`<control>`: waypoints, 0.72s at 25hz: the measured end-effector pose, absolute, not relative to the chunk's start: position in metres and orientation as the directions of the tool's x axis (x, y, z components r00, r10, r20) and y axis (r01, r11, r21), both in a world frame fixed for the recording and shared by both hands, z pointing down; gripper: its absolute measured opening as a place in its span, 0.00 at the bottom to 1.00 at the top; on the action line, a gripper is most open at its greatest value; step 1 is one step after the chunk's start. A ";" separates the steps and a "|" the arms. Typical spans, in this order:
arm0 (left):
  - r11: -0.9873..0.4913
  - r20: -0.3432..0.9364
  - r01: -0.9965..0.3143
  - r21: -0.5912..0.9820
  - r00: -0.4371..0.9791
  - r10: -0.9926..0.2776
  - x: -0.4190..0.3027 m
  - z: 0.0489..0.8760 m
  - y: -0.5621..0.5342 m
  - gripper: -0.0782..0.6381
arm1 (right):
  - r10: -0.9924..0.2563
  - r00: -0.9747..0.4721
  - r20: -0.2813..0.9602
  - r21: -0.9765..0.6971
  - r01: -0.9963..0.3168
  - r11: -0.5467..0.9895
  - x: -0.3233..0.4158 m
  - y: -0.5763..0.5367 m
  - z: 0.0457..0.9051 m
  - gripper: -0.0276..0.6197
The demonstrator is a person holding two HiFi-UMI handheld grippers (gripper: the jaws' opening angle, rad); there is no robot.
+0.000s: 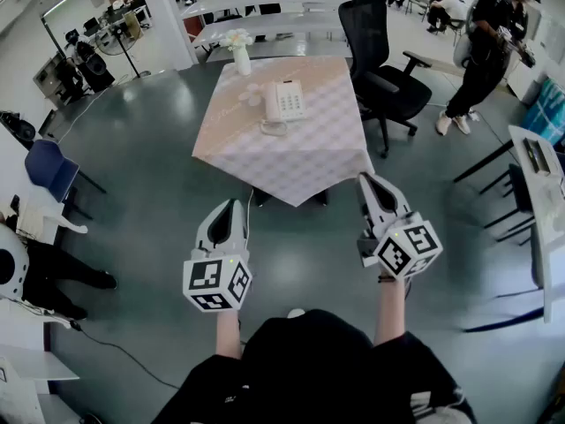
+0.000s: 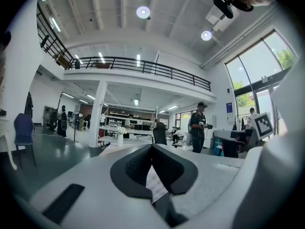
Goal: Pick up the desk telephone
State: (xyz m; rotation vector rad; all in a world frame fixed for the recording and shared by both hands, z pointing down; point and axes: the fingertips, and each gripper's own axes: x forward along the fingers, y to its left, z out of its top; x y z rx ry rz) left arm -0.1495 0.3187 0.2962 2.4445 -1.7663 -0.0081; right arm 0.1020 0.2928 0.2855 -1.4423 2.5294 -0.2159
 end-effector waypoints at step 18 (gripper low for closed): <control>-0.278 0.079 -0.953 0.122 0.288 -0.954 -0.149 0.296 0.326 0.11 | -0.867 -0.482 -0.125 -0.237 -0.834 0.498 0.114 0.300 0.282 0.03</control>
